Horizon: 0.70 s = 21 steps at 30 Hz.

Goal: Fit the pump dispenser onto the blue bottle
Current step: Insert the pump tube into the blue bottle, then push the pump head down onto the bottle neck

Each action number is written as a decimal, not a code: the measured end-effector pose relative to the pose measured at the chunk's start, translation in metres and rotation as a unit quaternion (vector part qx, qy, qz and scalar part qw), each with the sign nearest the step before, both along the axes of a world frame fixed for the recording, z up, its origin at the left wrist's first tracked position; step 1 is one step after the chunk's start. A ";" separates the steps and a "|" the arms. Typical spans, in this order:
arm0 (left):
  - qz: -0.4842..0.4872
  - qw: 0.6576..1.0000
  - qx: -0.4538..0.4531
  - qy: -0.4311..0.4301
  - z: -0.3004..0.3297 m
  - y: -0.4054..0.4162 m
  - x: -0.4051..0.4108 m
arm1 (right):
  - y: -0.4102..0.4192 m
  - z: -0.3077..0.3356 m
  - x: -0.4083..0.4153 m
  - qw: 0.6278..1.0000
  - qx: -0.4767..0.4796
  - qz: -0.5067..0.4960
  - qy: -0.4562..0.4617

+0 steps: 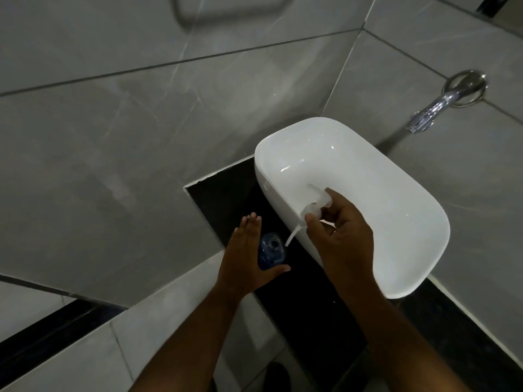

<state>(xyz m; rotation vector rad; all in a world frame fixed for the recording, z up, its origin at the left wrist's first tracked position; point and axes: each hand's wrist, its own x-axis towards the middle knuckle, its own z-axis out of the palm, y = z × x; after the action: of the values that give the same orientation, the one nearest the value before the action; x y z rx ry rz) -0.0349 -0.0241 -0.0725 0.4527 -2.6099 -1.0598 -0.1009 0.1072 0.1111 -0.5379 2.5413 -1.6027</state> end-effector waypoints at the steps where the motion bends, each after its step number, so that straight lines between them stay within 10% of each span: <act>1: 0.001 1.000 0.002 -0.001 -0.001 0.000 0.000 | -0.002 -0.004 0.001 1.000 -0.006 0.003 0.001; 21: 0.009 0.999 -0.033 -0.017 -0.006 0.002 0.001 | -0.009 -0.046 -0.018 0.956 0.187 0.225 0.028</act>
<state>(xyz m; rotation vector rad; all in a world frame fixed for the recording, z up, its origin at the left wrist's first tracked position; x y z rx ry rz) -0.0338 -0.0219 -0.0787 0.4817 -2.6574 -0.9669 -0.1189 0.0984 0.0652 -1.0271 2.4288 -0.9397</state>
